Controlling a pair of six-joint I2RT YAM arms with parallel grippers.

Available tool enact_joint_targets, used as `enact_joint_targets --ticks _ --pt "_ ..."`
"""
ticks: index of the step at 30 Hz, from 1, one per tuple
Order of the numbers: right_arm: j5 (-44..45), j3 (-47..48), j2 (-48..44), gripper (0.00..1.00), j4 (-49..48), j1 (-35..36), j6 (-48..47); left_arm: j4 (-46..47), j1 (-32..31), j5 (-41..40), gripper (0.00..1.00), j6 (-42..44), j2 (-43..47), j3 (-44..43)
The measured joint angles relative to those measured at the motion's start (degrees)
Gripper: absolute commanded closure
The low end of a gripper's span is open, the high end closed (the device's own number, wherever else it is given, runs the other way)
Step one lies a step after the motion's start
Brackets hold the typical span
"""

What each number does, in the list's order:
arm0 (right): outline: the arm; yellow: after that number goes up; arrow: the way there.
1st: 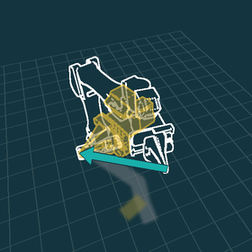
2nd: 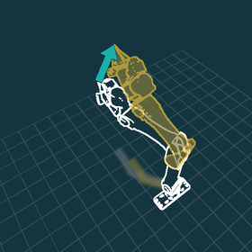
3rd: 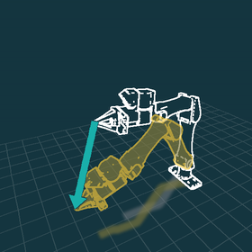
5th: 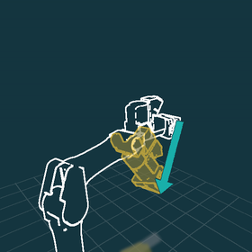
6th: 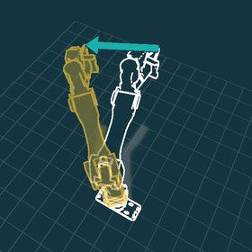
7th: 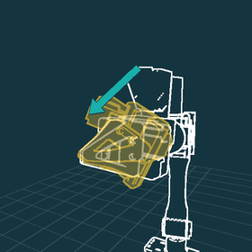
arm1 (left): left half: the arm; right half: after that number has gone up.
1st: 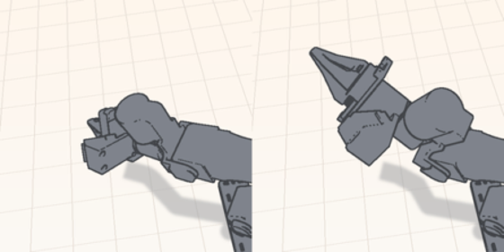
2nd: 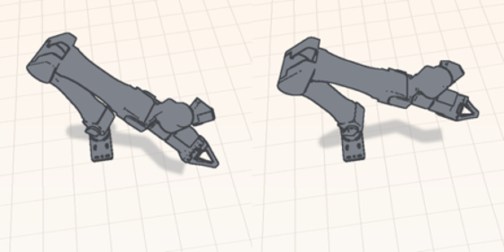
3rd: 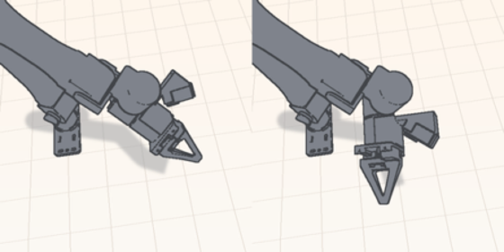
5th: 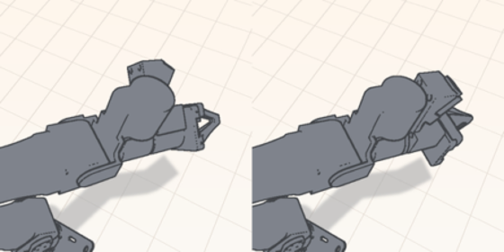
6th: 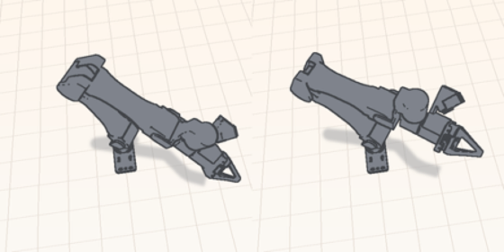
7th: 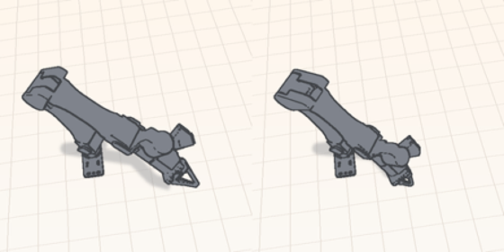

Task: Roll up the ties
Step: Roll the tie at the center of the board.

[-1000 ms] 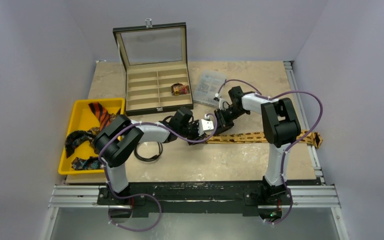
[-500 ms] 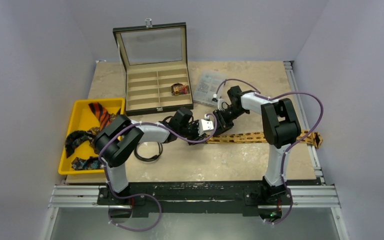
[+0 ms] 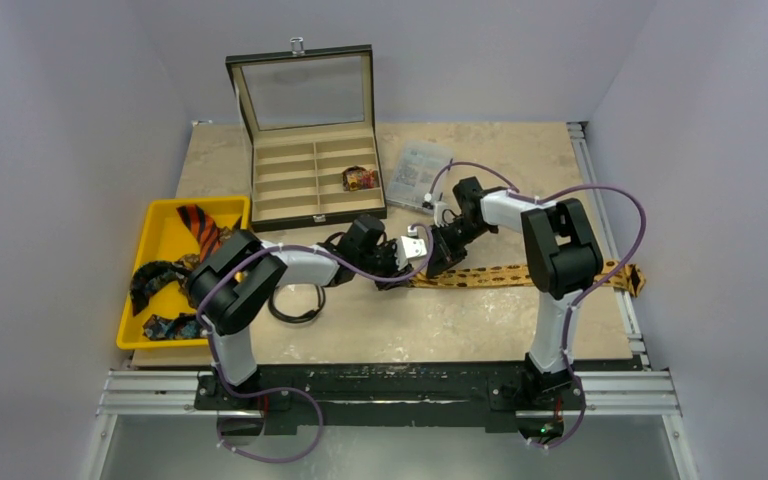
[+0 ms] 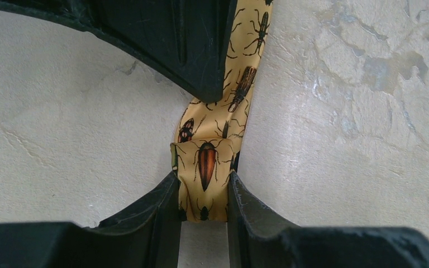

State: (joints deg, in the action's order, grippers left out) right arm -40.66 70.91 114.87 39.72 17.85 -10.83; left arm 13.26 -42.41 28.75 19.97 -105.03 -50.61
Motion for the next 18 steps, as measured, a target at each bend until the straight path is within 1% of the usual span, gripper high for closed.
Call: enact_joint_targets --ticks 7,11,14,18 --pt "0.6 -0.5 -0.5 0.96 -0.7 0.4 -0.6 0.9 0.2 0.2 0.85 -3.2 2.9 1.9" --pt "0.5 -0.7 -0.5 0.95 -0.9 0.5 -0.8 1.7 1.5 1.9 0.85 -4.4 4.2 1.9" --pt "0.4 -0.8 -0.6 0.95 -1.2 0.8 -0.8 1.3 2.0 2.7 0.85 -3.9 4.1 1.9" --pt "0.5 -0.8 -0.6 0.94 -1.4 0.9 -0.8 -0.4 2.2 3.2 0.86 -0.8 3.2 1.6"
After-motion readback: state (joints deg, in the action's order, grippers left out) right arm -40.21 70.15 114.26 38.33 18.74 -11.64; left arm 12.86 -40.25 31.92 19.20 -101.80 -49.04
